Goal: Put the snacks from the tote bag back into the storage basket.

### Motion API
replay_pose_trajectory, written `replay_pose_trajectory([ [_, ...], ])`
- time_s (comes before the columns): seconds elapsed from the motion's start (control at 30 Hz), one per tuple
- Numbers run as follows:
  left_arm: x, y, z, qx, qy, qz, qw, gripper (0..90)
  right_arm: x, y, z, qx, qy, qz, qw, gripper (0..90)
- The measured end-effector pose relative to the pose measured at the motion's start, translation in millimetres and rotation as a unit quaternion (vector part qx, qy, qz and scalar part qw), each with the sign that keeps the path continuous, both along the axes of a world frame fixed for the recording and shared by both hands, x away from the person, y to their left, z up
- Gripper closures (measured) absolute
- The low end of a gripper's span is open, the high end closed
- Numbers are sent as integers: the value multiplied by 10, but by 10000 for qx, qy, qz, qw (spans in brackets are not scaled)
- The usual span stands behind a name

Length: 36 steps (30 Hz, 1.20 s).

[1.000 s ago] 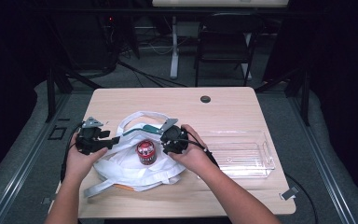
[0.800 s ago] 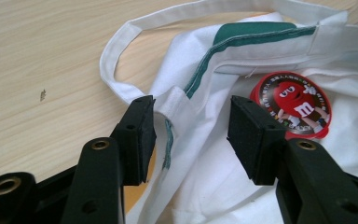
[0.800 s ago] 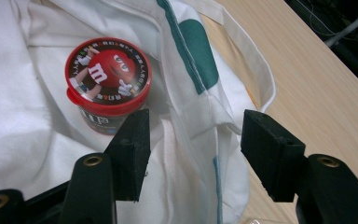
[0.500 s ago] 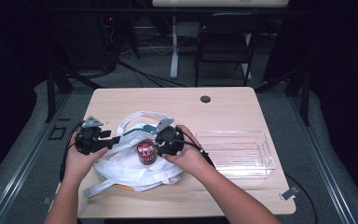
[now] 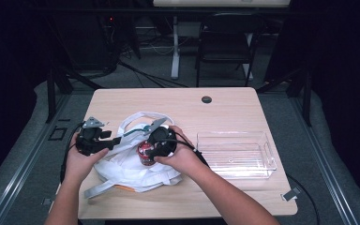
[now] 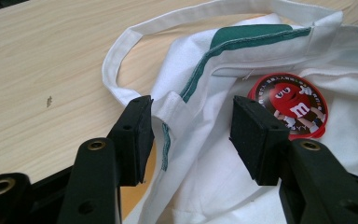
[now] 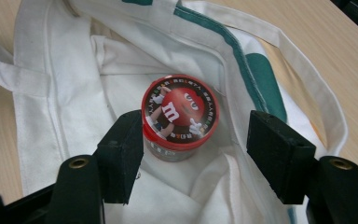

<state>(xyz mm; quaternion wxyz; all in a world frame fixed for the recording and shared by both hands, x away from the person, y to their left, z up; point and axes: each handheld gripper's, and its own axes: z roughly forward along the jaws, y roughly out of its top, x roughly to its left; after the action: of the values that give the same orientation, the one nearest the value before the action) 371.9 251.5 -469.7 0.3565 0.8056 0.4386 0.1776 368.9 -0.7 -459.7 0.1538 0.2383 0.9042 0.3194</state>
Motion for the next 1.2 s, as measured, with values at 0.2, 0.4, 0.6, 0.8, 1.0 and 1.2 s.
replay_pose_trajectory([
  [0.2,1,-18,-4,-5,25,-22,10000,485,43,66,-47,-32,234,82,9997,348],
  [0.4,6,0,3,21,70,-35,10000,478,93,144,-95,-148,368,177,9991,321],
  [0.6,6,-1,-7,47,70,-30,10000,476,136,242,-146,-216,428,231,9986,310],
  [0.8,11,3,-16,79,68,-13,9999,476,193,333,-204,-353,437,263,9981,309],
  [1.0,12,-3,-17,87,86,-30,9999,475,230,374,-255,-454,483,261,9975,305],
  [1.2,14,-6,-18,104,102,-46,9999,474,272,410,-294,-564,564,205,9966,297],
])
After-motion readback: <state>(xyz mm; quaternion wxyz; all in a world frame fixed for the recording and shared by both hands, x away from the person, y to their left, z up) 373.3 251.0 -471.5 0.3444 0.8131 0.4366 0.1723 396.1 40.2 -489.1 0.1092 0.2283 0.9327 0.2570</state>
